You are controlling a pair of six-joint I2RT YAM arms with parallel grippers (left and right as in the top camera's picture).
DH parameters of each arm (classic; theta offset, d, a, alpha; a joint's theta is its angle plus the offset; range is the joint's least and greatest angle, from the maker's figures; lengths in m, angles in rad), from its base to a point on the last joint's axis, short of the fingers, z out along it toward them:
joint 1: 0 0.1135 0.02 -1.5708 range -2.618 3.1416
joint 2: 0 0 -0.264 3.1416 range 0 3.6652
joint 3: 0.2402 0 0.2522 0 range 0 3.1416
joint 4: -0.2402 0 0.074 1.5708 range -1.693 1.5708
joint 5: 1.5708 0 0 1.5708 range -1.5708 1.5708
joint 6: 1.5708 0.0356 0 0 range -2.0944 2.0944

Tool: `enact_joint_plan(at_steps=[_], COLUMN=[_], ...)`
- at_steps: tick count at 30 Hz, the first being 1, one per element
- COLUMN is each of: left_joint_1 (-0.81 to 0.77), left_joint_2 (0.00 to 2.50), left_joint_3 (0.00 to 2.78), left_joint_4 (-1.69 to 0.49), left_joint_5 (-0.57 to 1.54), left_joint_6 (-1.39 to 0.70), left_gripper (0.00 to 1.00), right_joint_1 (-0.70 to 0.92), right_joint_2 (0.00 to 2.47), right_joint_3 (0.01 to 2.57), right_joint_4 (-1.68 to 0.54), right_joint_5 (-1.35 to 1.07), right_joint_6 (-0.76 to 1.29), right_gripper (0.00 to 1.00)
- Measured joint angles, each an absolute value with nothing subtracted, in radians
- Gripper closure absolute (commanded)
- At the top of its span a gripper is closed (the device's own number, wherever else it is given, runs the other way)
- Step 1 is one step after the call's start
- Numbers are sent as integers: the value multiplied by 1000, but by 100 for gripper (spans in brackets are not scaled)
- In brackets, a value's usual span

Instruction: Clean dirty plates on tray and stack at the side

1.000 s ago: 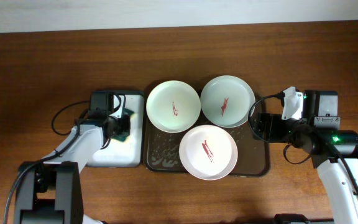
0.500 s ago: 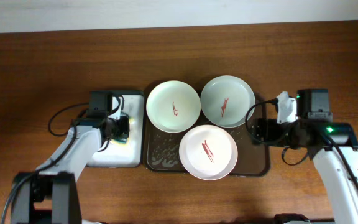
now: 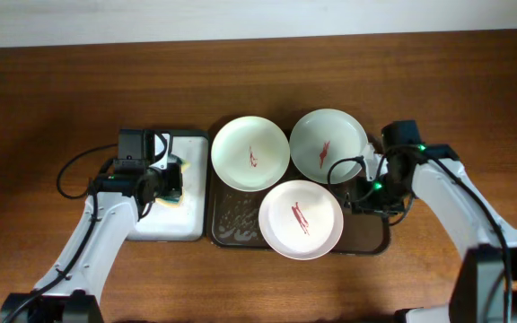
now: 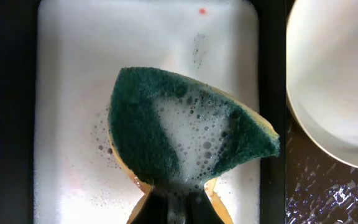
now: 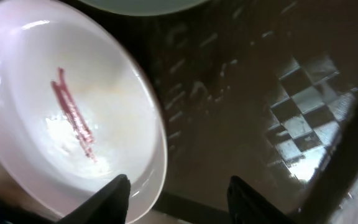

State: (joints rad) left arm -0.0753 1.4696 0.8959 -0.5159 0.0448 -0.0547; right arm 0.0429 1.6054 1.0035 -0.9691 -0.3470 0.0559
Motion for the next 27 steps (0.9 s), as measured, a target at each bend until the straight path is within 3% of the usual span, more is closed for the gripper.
enact_joint_plan(at_steps=[6,19,27], left_joint_1=[-75,-75,-75], left_joint_2=[1470,1470,1470], left_joint_3=[896,896,896], left_joint_4=[-516,-532,-542], left_joint_5=[46,56,56], left_joint_6=[-81,-95,-95], left_gripper=[100,100,100], right_joint_1=[73,134,141], right_joint_2=[1677,1757,1757], right_joint_3=[1003,1003,1003], right_joint_4=[-964,-923,-923], right_joint_5=[-350,-356,-362], right_joint_6=[56,70,79], right_gripper=[55,95,95])
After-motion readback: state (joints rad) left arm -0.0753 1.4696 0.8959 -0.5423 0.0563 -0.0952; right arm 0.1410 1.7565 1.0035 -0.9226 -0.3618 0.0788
